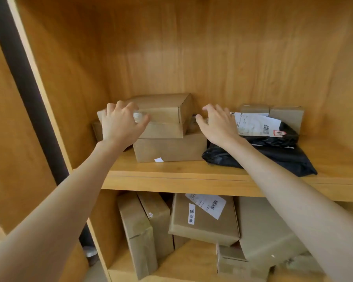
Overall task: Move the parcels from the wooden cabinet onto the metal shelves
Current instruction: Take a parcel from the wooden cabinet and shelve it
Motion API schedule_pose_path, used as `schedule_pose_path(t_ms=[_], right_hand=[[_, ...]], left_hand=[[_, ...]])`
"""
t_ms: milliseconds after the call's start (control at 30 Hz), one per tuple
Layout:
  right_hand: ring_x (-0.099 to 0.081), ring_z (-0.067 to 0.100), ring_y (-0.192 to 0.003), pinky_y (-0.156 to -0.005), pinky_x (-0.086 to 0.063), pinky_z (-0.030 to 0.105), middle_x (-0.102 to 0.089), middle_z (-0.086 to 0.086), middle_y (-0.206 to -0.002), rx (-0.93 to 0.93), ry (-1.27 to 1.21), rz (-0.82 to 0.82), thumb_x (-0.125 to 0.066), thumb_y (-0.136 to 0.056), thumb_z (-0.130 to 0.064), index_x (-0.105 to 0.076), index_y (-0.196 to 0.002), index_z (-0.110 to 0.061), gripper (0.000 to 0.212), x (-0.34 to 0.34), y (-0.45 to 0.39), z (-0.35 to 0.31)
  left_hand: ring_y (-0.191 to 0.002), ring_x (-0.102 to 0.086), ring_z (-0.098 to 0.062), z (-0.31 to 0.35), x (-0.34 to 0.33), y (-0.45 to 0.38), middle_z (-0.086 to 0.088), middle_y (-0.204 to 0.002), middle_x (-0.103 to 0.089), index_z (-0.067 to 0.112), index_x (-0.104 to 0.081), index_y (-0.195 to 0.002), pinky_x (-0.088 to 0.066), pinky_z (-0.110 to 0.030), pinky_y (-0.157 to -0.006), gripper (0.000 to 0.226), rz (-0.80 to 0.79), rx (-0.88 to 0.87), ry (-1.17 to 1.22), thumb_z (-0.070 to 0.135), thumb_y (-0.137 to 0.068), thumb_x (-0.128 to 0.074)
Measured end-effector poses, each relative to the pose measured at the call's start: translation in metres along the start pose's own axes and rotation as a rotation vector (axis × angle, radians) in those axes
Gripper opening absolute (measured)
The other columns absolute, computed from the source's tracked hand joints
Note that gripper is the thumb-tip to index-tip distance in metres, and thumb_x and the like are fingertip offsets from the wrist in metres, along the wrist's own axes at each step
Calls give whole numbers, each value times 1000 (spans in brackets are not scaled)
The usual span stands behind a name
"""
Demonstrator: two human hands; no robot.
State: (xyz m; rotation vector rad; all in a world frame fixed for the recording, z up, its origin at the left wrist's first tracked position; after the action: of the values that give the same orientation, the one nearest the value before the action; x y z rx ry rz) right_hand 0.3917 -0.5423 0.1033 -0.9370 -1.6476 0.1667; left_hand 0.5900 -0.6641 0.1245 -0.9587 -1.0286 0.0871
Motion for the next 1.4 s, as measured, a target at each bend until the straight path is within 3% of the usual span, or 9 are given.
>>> schedule_pose_path(t_ms=[233, 500, 767, 867, 967, 1033, 1200, 1333, 1400], right_hand=[[-40, 27, -130, -104, -36, 40, -46, 7, -142, -101, -260, -29, -32, -99, -52, -41, -140, -14, 57, -15, -37, -10], [-29, 24, -140, -109, -26, 38, -25, 3, -157, -428, -797, -288, -38, -94, -59, -22, -152, -14, 75, -54, -74, -27], [-28, 25, -139, -113, -21, 39, -30, 6, -153, -559, -887, -338, -53, -91, -49, -32, -147, -16, 68, -69, -85, -31], [-45, 24, -121, -105, -32, 37, -48, 7, -130, -618, -892, -337, -62, -87, -44, -48, -125, -14, 50, -68, -81, -33], [-53, 18, -88, -95, -42, 35, -54, 3, -96, -669, -946, -306, -65, -85, -39, -51, -88, -16, 26, -67, -76, -35], [-55, 18, -83, -97, -46, 37, -56, 4, -90, -685, -990, -264, -66, -85, -36, -51, -84, -17, 24, -64, -72, -38], [-59, 18, -86, -97, -48, 36, -60, 3, -89, -676, -1032, -191, -66, -85, -35, -54, -85, -18, 21, -49, -62, -52], [-62, 22, -105, -99, -48, 41, -64, 4, -102, -670, -1064, -156, -68, -81, -38, -58, -92, -19, 24, -37, -49, -63], [-63, 23, -104, -98, -48, 42, -65, 4, -105, -691, -1071, -150, -69, -80, -40, -59, -95, -19, 27, -33, -37, -67]], left_hand=[[-117, -43, -39, -26, -6, -45, -17, -125, -55, 12, -57, -124, -33, -45, -96, 58, -11, 81, 85, 57, -90, -46], [-119, -49, -31, -80, -33, -78, -10, -132, -53, 13, -46, -137, -40, -37, -90, 64, -199, 495, 627, 54, -89, -53], [-119, -48, -35, -105, -68, -100, -12, -134, -49, 5, -45, -135, -39, -38, -98, 74, -528, 573, 609, 48, -79, -69], [-108, -56, -36, -109, -72, -101, -14, -125, -55, 9, -48, -130, -47, -44, -94, 76, -637, 557, 591, 59, -75, -67], [-117, -48, -33, -109, -80, -106, -13, -136, -47, 7, -44, -136, -36, -33, -91, 77, -615, 506, 628, 57, -80, -64], [-119, -44, -32, -108, -81, -106, -12, -137, -46, 5, -43, -136, -31, -34, -86, 77, -574, 472, 620, 56, -82, -62], [-117, -47, -35, -113, -67, -108, -15, -131, -50, 2, -45, -134, -36, -37, -84, 84, -472, 416, 622, 64, -79, -59], [-113, -49, -35, -116, -52, -103, -15, -128, -52, 3, -44, -135, -39, -38, -83, 87, -407, 373, 637, 67, -78, -57], [-105, -51, -32, -120, -51, -96, -12, -121, -54, 5, -47, -132, -41, -38, -82, 86, -406, 365, 673, 68, -76, -59]])
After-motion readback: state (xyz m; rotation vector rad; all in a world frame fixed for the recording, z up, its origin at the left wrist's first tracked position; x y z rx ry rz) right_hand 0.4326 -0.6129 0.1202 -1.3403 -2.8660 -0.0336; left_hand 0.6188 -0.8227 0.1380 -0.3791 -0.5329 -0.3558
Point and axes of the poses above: each hand's wrist, its own y-axis away from the middle knuckle, its own x-axis out of the back of the hand, z = x × y, the point moved 6 cm from there along -y, towards the middle knuckle
